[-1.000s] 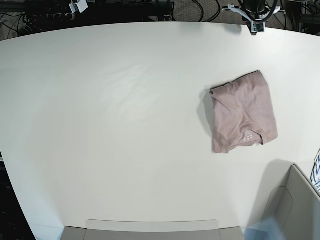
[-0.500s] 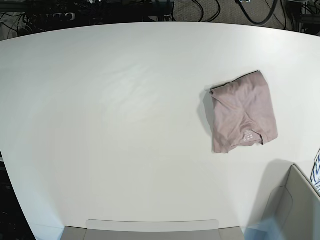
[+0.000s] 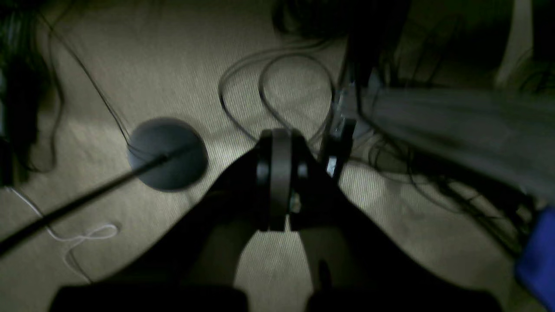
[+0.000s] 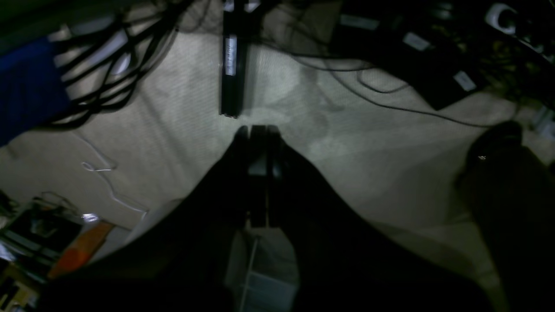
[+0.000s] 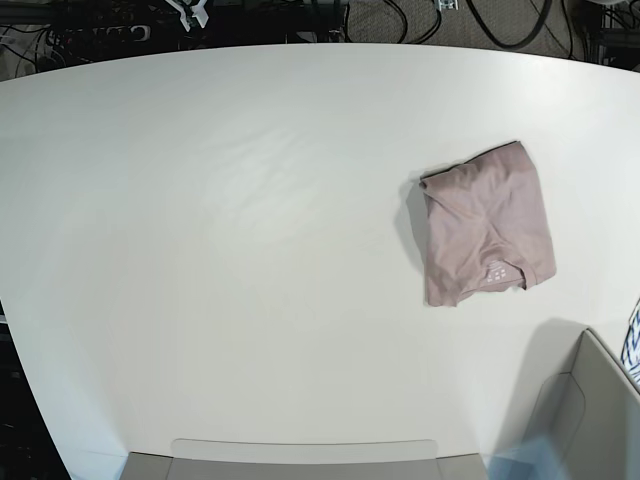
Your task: Fold the T-shirt properly
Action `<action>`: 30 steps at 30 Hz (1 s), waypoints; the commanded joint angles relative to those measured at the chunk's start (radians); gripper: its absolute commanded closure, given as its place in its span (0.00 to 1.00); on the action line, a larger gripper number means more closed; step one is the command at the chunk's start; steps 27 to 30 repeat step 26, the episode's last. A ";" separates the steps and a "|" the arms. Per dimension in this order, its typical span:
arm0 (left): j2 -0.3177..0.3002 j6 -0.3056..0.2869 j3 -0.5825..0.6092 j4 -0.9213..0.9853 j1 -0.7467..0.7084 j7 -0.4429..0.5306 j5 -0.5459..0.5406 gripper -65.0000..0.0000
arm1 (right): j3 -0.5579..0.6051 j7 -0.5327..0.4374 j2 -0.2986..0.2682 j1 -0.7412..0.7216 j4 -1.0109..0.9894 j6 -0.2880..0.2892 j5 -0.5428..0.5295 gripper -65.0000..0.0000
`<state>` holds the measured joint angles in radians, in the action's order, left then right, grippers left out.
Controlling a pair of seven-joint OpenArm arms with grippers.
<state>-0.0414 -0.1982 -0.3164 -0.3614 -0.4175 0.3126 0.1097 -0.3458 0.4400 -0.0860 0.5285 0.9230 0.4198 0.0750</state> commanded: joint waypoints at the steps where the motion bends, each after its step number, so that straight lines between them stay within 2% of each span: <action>1: -0.015 0.019 -0.002 0.091 0.036 0.035 -0.003 1.00 | -0.016 -0.027 -0.021 -0.012 -0.063 0.008 0.010 1.00; 4: -0.059 0.090 0.000 0.358 0.159 0.130 0.000 1.00 | -0.039 -0.148 -0.065 -0.121 -0.325 0.006 0.056 1.00; 7: -0.090 0.147 0.006 0.361 0.265 0.162 0.003 1.00 | -0.058 -0.324 -0.125 -0.239 -0.629 -0.026 0.093 1.00; 10: -0.097 0.150 0.006 0.361 0.294 0.161 0.003 1.00 | -0.057 -0.518 -0.173 -0.333 -0.882 -0.152 0.133 1.00; 13: -0.102 0.150 0.006 0.361 0.296 0.105 0.002 1.00 | -0.055 -0.631 -0.185 -0.385 -0.923 -0.252 0.205 1.00; 15: -0.101 0.150 0.006 0.361 0.294 0.076 0.003 1.00 | -0.055 -0.619 -0.183 -0.393 -0.923 -0.273 0.231 1.00; 19: -0.101 0.150 0.001 0.361 0.291 0.038 0.000 1.00 | -0.055 -0.565 -0.169 -0.394 -0.923 -0.276 0.248 1.00; 30: -0.101 0.150 0.001 0.361 0.292 0.036 -0.002 1.00 | -0.055 -0.564 -0.153 -0.403 -0.923 -0.284 0.248 1.00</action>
